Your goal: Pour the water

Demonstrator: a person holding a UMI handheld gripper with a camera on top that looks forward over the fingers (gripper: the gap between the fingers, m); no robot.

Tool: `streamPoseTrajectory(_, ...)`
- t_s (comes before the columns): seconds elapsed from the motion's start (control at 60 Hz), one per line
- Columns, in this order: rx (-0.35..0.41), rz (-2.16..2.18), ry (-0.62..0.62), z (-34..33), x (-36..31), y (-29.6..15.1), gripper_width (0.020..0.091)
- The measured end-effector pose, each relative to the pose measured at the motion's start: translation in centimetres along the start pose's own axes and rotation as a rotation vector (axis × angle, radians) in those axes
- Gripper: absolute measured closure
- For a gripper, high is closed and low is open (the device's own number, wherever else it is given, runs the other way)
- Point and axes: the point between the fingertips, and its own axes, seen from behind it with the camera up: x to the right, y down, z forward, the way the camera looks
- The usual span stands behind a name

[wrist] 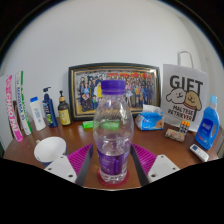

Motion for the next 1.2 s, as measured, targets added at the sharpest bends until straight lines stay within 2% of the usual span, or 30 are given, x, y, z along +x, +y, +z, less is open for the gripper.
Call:
streamPoseTrajectory(0.033, -0.008, 0.003, -0.003, -0.4, -0.1, -0.1, 0.0234)
streamPoseTrajectory(0.083, -0.025, 0.005, 0.011, -1.2, 0.1, -0.2, 0.0268)
streamPoseTrajectory(0.133, -0.041, 0.002, 0.032, -2.3, 0.4, -0.4, 0.0248)
streamPoseTrajectory(0.3, -0.109, 0.032, 0.061, -7.9, -0.6, -1.0, 0.0249)
streamPoseTrajectory(0.45, -0.199, 0.055, 0.082, -14.9, -3.2, -1.7, 0.0247)
streamPoseTrajectory(0.783, -0.206, -0.032, 0.1, -28.2, -9.0, -4.6, 0.0247)
streamPoseTrajectory(1.2, -0.195, -0.072, 0.114, -32.9, -10.9, -4.1, 0.025)
